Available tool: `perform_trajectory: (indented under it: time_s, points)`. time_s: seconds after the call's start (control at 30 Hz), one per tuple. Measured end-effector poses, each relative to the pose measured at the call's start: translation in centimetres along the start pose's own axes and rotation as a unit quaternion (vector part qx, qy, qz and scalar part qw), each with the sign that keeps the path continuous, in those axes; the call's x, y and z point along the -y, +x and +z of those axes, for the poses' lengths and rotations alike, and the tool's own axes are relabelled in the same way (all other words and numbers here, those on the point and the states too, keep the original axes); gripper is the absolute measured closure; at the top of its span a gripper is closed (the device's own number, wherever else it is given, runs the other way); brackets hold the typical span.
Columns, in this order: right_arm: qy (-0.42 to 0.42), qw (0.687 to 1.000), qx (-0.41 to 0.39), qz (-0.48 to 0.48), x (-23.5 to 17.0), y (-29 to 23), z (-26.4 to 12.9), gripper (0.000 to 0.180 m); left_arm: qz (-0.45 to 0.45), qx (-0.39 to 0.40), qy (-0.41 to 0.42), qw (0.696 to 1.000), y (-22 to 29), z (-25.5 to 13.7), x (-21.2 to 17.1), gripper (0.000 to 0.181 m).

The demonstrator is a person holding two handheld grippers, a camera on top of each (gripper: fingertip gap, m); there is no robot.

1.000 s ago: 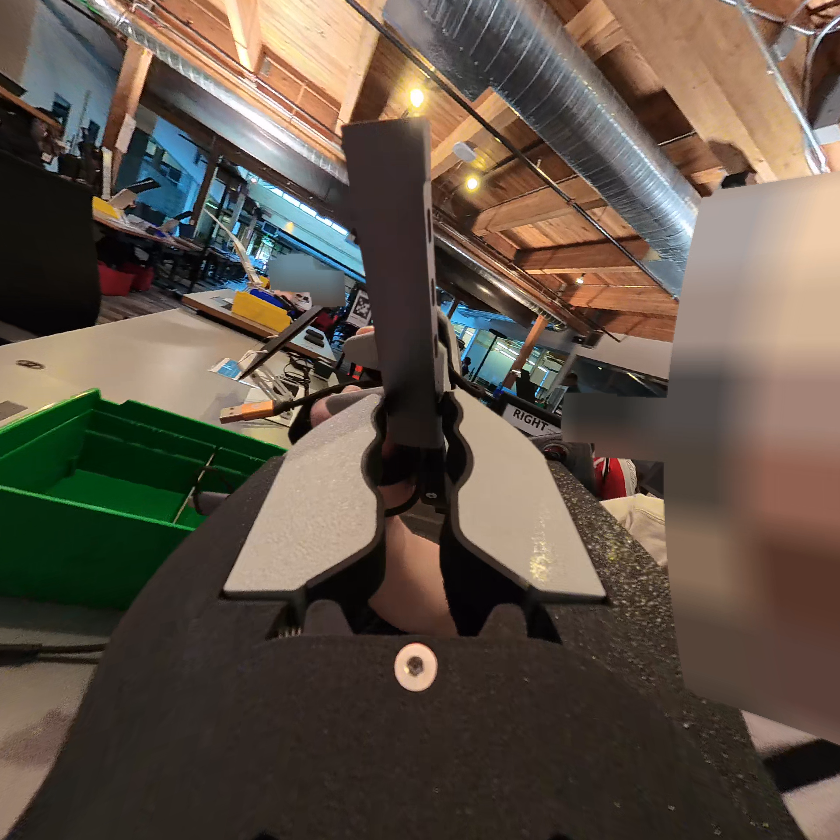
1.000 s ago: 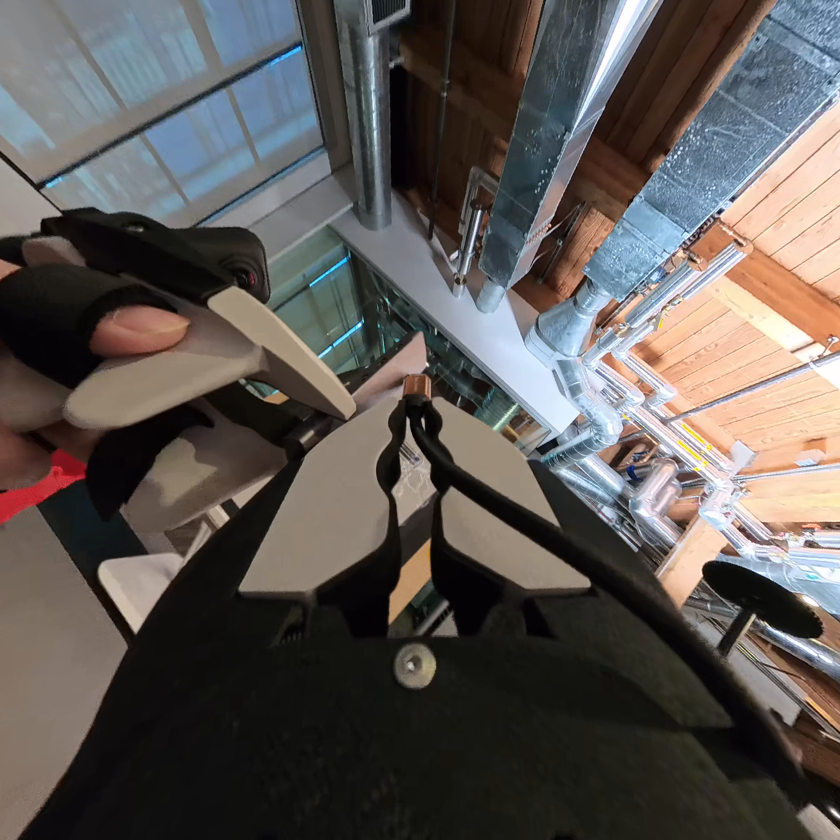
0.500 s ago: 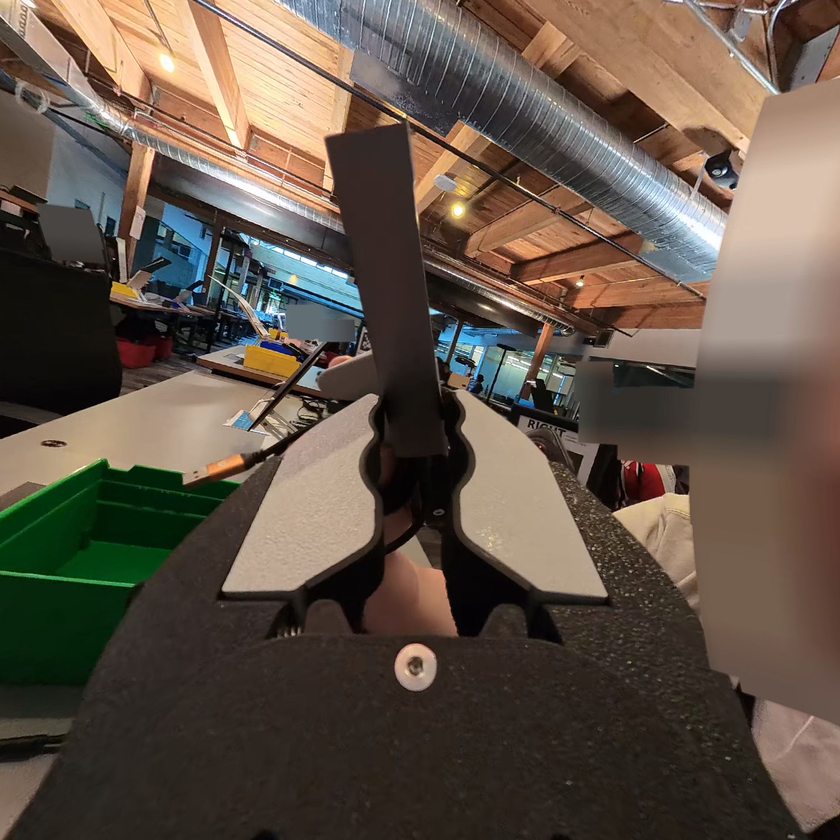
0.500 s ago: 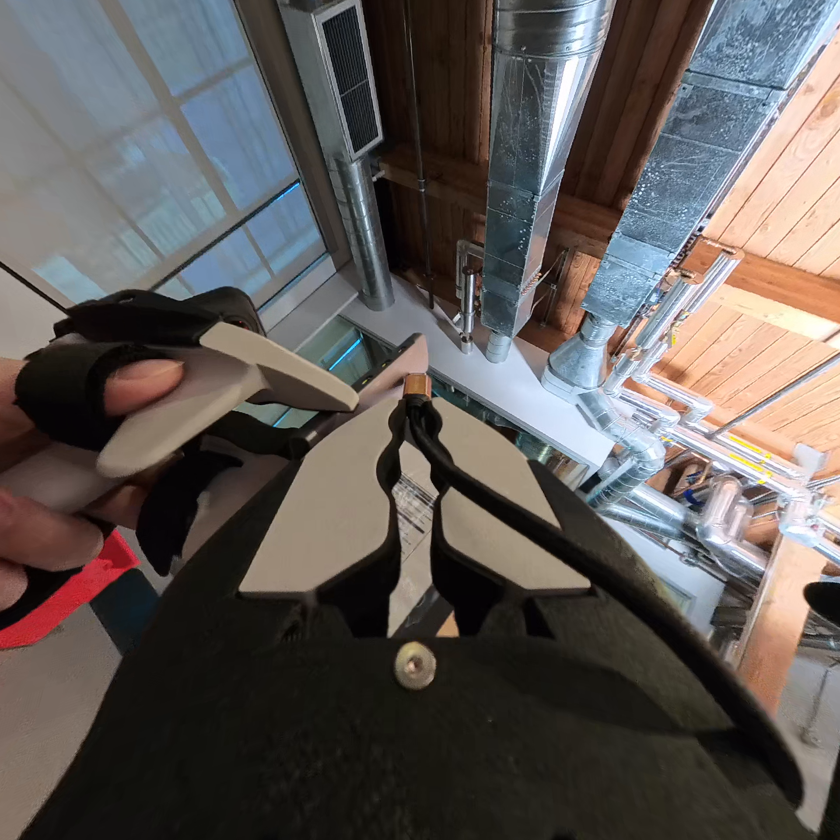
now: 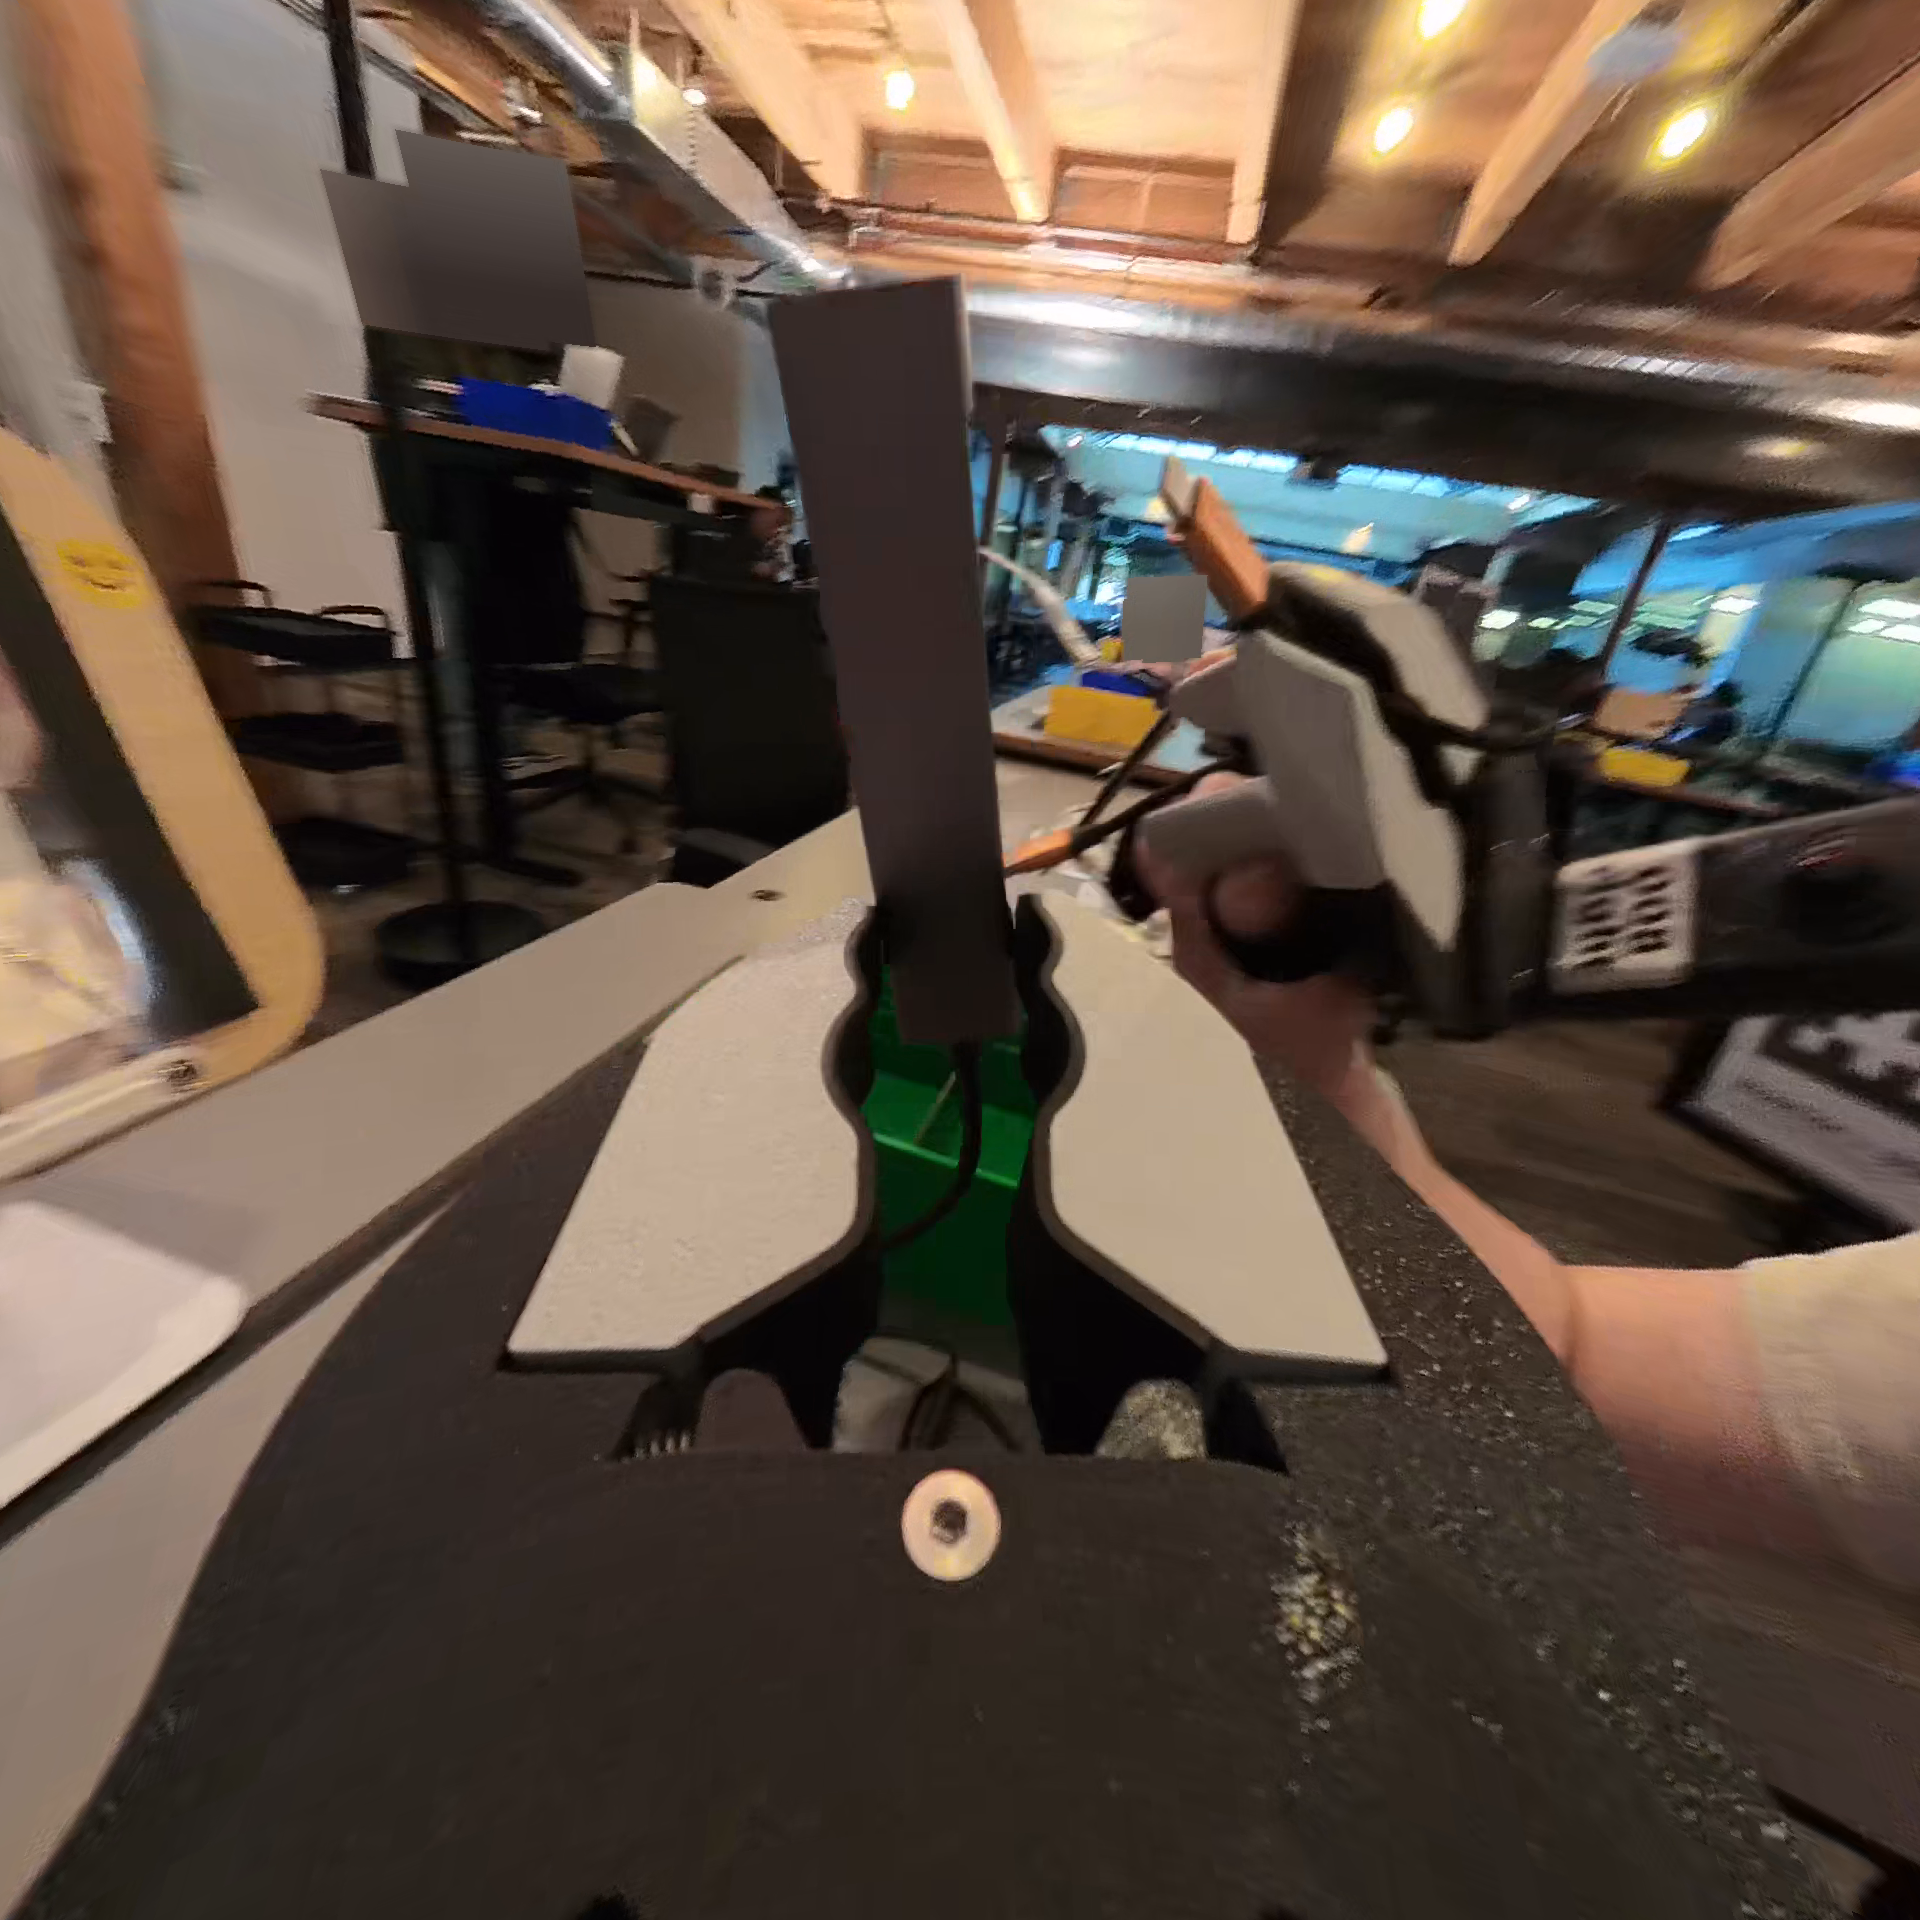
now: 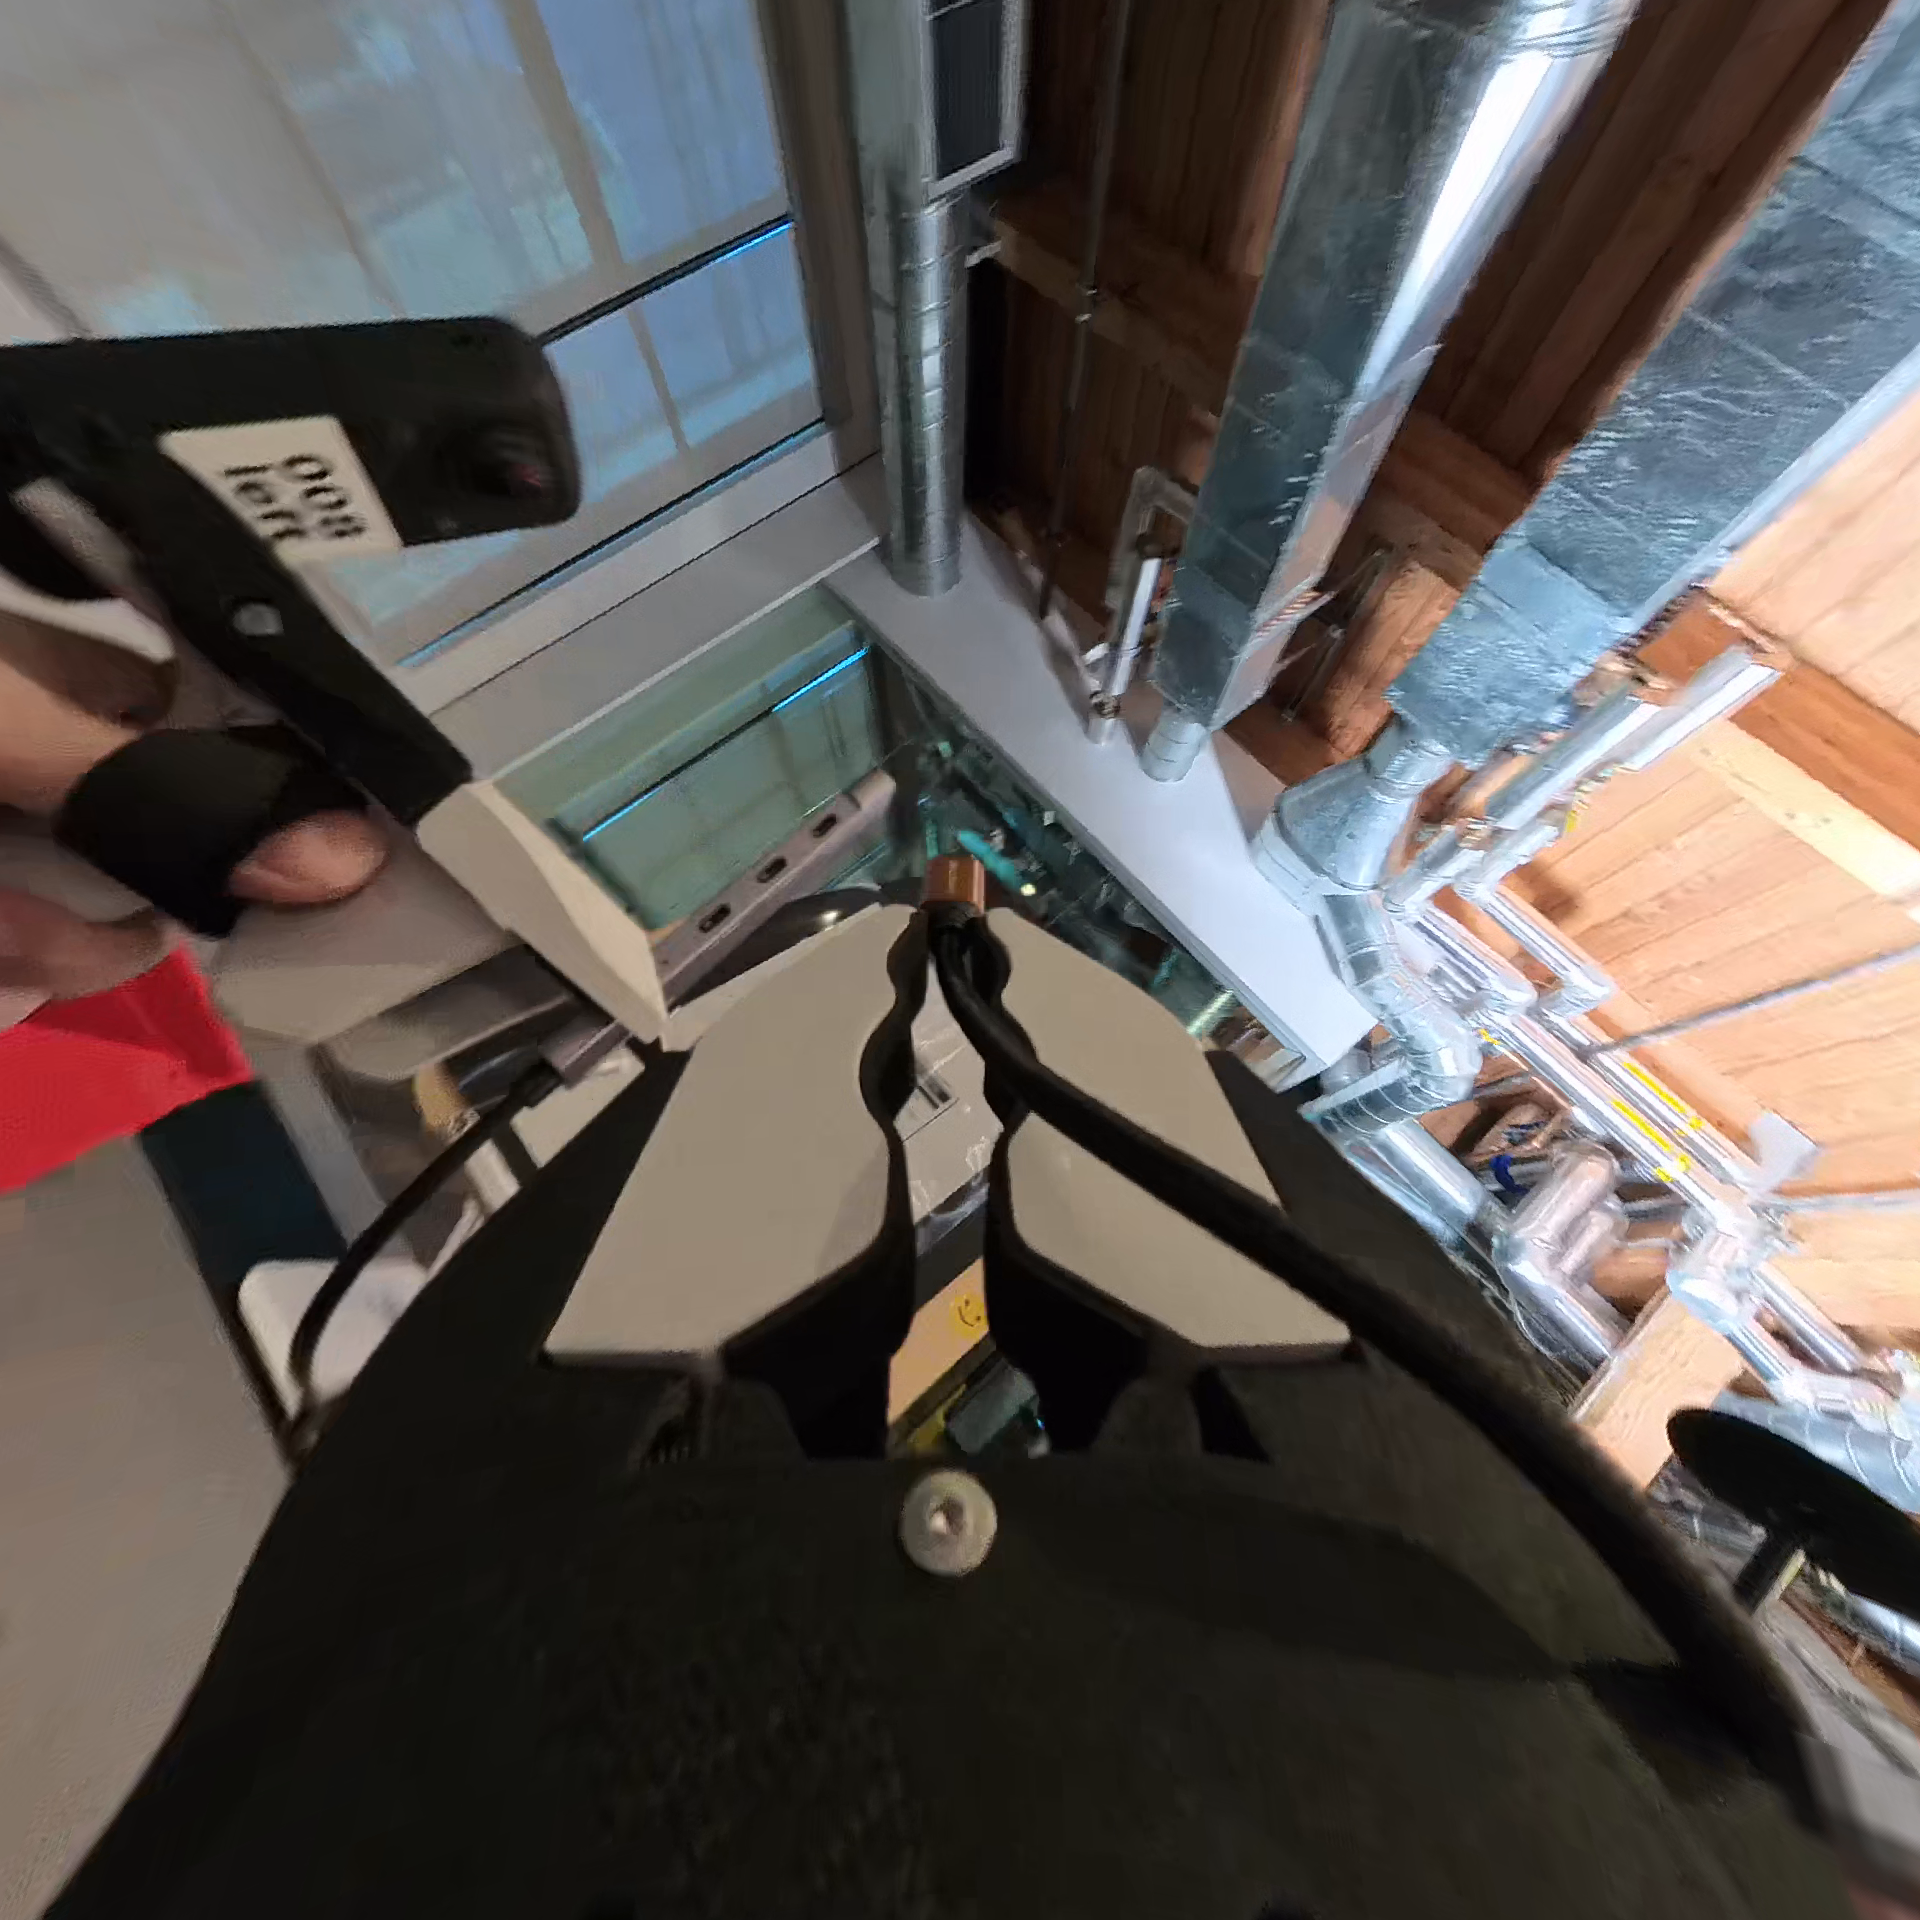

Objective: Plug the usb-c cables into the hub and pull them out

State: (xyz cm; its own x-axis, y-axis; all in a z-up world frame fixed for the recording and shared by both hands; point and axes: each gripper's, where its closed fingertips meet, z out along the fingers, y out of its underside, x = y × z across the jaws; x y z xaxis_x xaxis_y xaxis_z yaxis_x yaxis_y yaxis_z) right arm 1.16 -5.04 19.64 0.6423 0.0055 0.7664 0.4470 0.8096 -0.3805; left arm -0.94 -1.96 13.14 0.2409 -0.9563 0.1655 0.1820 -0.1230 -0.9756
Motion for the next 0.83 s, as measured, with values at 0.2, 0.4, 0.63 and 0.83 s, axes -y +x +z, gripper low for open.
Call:
perform_trajectory:
  time_s: [0.2,0.4,0.63,0.83]
  points:
    - [-0.117,0.971,0.146,-0.146,-0.9,-3.9,-0.1,0.172,0.09,0.111,-0.092,0.985,-3.1,-1.2,-1.5,0.157]
    - [-0.162,0.96,0.182,-0.141,-3.1,-5.6,0.1,0.172,0.089,0.129,-0.12,0.98,-3.6,-1.2,-2.2,0.157]
    - [-0.174,0.955,0.199,-0.133,-3.5,-6.4,0.1,0.172,0.079,0.112,-0.121,0.983,-3.3,-0.7,-2.6,0.157]
    - [-0.184,0.951,0.213,-0.125,-3.8,-6.7,-0.1,0.172,0.101,0.115,-0.132,0.979,-3.1,-0.6,-2.9,0.157]
